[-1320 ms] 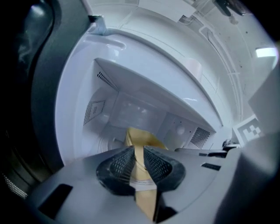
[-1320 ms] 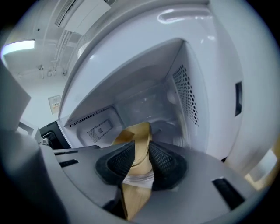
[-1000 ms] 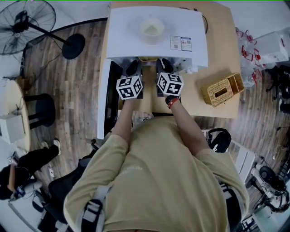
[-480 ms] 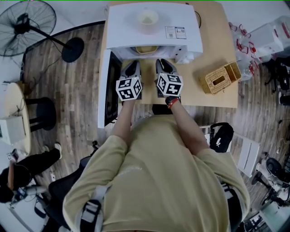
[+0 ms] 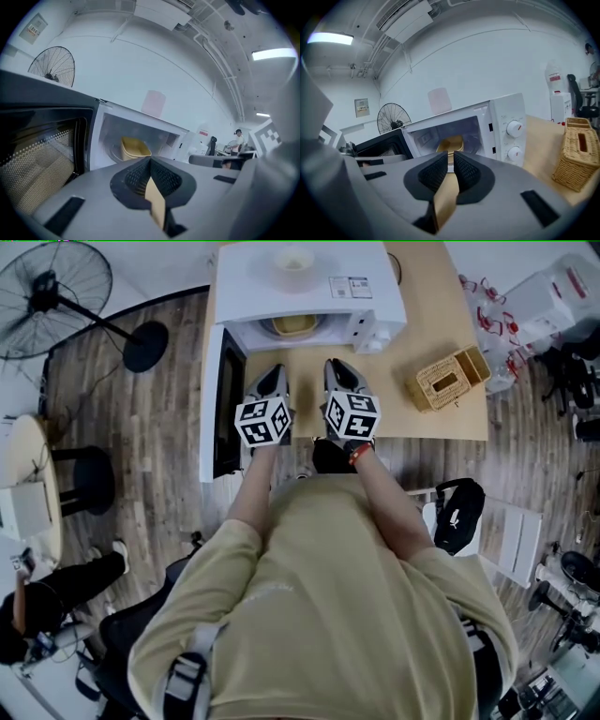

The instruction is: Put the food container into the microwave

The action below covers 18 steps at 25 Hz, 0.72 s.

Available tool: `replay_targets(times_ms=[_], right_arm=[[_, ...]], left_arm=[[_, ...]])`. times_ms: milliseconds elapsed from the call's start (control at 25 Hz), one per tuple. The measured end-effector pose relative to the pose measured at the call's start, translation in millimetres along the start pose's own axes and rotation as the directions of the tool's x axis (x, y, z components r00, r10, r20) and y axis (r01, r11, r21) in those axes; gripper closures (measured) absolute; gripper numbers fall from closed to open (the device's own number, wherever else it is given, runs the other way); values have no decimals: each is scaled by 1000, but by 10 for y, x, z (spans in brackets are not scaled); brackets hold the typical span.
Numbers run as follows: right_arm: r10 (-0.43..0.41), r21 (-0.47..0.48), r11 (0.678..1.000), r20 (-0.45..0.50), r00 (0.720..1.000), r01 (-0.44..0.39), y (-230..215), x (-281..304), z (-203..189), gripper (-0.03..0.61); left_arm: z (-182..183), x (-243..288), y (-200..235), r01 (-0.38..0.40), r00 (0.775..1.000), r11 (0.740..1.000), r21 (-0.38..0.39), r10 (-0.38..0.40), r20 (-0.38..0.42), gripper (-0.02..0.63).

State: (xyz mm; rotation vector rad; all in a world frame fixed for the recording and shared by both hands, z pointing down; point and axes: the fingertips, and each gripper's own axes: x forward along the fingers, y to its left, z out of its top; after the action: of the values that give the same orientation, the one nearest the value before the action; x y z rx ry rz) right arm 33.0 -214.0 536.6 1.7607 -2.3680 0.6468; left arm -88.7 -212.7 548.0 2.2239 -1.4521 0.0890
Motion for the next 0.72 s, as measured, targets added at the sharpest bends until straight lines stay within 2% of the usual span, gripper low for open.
replay_targets(times_ms=[280, 480, 720], right_arm=[[-21, -14, 1000, 20, 1000, 21, 28, -317, -68, 552], [-31, -19, 999, 47, 998, 32, 26, -455, -46, 555], [-29, -76, 996, 79, 996, 35, 42, -517, 60, 555]], left_arm=[[-27, -271, -82, -47, 999, 996, 77, 46, 14, 595], [23, -400, -128, -54, 998, 992, 115, 50, 37, 595], [106, -428, -163, -66, 997, 986, 153, 58, 58, 595]])
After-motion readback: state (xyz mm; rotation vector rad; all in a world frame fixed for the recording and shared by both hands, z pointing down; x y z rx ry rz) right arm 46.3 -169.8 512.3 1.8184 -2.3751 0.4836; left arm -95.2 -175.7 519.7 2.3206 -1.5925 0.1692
